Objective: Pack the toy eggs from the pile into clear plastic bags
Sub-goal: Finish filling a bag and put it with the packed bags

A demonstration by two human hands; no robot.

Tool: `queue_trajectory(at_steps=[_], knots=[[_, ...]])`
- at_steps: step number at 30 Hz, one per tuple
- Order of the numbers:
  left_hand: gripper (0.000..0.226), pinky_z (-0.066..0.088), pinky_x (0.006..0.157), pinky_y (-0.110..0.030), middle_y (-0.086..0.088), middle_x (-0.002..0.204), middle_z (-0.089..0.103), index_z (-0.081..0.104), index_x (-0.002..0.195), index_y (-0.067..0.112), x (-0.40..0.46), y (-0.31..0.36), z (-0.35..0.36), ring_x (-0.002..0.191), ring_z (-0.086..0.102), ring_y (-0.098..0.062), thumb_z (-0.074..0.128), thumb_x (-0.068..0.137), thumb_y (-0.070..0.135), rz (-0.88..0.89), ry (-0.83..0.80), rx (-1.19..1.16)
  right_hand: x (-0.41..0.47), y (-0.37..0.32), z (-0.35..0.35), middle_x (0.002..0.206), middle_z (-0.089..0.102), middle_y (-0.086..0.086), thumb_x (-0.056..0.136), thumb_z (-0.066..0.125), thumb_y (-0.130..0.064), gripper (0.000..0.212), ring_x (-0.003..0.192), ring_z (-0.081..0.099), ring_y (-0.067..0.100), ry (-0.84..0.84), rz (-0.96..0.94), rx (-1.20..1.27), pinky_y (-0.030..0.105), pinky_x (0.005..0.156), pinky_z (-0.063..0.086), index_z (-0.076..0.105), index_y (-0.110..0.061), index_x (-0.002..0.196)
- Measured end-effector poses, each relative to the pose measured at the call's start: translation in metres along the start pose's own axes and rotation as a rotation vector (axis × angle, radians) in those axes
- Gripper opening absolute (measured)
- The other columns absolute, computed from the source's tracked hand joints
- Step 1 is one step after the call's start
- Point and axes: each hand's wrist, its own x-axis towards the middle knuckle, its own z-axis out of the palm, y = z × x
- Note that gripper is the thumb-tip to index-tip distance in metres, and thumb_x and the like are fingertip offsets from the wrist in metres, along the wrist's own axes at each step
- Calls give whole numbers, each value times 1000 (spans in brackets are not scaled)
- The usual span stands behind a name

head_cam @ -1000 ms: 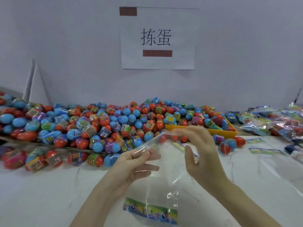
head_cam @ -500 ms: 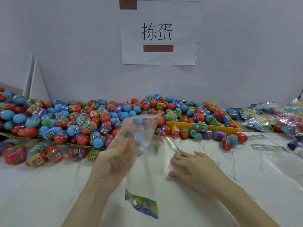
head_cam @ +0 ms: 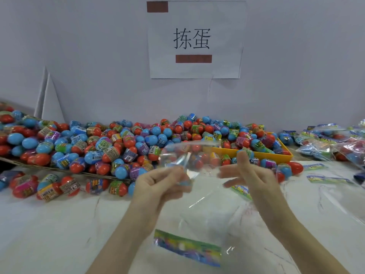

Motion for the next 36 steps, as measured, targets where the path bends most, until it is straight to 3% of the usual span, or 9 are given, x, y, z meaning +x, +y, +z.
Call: queue_trajectory(at_steps=[3,6,9,17,22,25,28,31,36], knots=[[25,49,48,-17,-7,69,73,77,67,15,-8,-2,17,56,67,-14,73,50,32,63,11,97,-6,-8,11,78,73,-8,33,55,-88,70,73,69,8,-297,188,219,21,73,54,73,-28,65],[29,49,50,-18,-11,66,71,75,66,8,-9,0,18,56,67,-18,77,45,29,54,35,113,-13,-8,17,75,73,3,62,70,-32,16,65,68,12,-95,144,356,15,58,52,76,-19,69],[26,51,53,-19,-7,74,73,76,72,14,-9,5,17,64,70,-20,88,50,21,4,-45,125,-14,-7,15,67,71,12,66,69,-6,8,56,67,18,31,128,402,16,51,50,75,-11,68],[22,49,48,-18,-4,65,72,77,66,17,-12,4,25,47,63,-13,72,52,33,14,-45,118,-14,-5,17,53,66,11,39,77,-30,28,44,60,13,6,184,323,16,45,47,72,-7,55],[22,46,43,-17,-3,51,64,67,54,9,-11,2,29,40,59,-13,76,44,27,29,98,61,-16,-5,20,74,72,-4,47,70,-47,35,63,66,8,40,128,264,13,56,49,75,-23,72],[32,44,43,-17,0,46,57,53,53,2,-11,-1,29,41,50,-11,78,53,22,263,391,188,-19,-5,23,88,65,-26,57,63,-63,44,80,61,-4,264,-20,33,13,67,46,61,-35,91],[32,39,50,-12,3,52,50,49,56,21,-16,-4,27,51,44,-8,78,68,21,701,561,538,-29,-9,32,87,66,-24,59,64,-64,42,82,62,-3,129,-114,27,12,68,47,61,-37,90],[5,43,67,-5,12,76,64,67,76,15,-23,-12,33,72,54,2,65,73,19,1068,405,826,-38,-10,44,97,68,-21,57,70,-48,45,95,62,-1,-177,-148,138,15,81,47,62,-35,99],[48,47,85,-19,1,113,64,60,118,10,-31,-15,37,102,60,-9,61,71,22,1044,79,936,-36,-9,45,108,68,-8,59,86,-17,64,106,61,8,-118,-12,509,21,84,52,56,-23,115]])
